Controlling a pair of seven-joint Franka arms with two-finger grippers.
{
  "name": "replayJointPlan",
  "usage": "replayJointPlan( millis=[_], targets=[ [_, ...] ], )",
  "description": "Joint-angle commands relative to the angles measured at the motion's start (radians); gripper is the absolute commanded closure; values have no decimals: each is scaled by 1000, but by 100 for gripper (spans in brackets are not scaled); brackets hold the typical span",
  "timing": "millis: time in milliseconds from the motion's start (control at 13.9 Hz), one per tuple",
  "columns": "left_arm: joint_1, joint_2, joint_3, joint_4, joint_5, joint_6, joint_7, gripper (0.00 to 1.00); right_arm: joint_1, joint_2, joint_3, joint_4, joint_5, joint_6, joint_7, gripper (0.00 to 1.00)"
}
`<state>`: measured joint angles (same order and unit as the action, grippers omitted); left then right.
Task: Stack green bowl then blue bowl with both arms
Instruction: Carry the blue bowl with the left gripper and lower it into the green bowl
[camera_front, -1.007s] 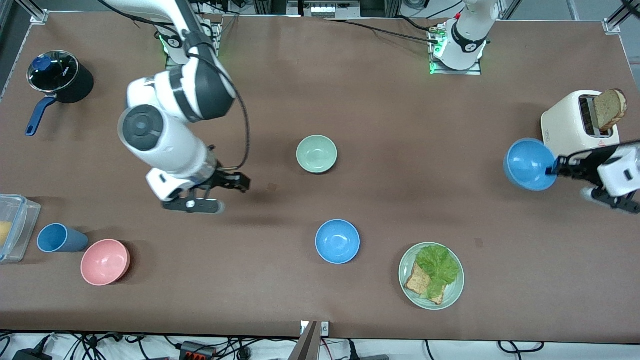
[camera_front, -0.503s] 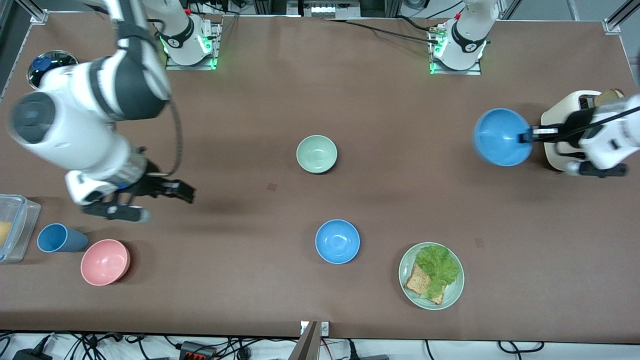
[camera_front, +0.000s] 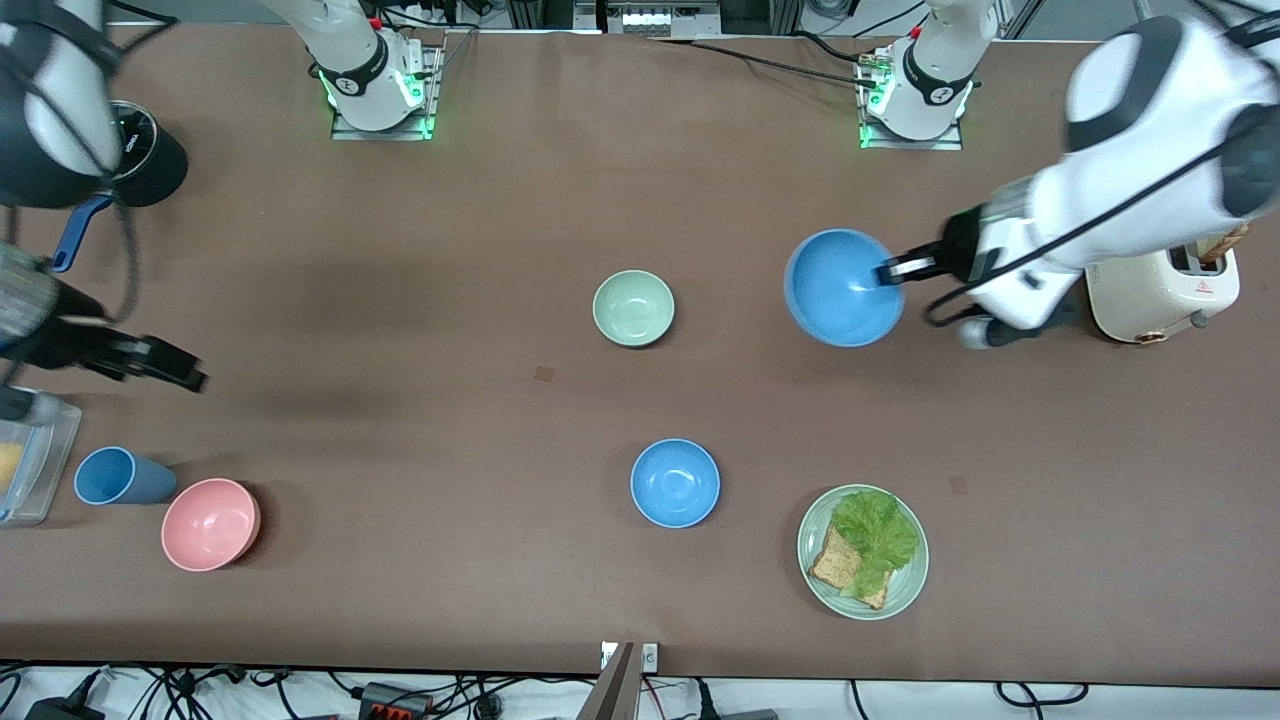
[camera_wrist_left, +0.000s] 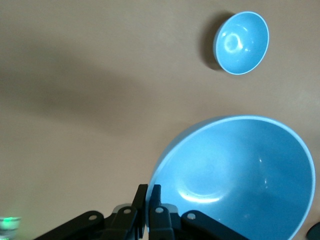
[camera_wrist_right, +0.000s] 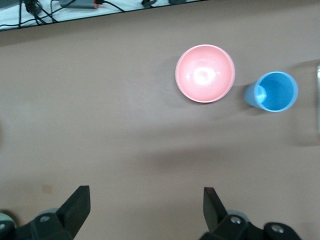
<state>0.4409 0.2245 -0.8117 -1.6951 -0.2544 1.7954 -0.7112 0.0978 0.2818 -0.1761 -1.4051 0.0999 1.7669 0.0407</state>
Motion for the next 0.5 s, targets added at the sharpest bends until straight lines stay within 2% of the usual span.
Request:
replayJointPlan(
  millis=[0,216,359,431],
  targets=[
    [16,-2,-81,-125,-19,168,-115,100,-124,-75,95,-58,-17,-17,-100,0],
    [-115,16,-95,-198,13,348,-292,100,-122,-87,90,-55,-32,-98,-94,0],
    [-210,51,-93,-273,32,523,-413,100,-121,-105,98,-66,-87,-144,-96,0],
    [-258,76,-89,-291,82,571,-448,100,-116,-128,99,-102,-95,-149,-91,0]
  ],
)
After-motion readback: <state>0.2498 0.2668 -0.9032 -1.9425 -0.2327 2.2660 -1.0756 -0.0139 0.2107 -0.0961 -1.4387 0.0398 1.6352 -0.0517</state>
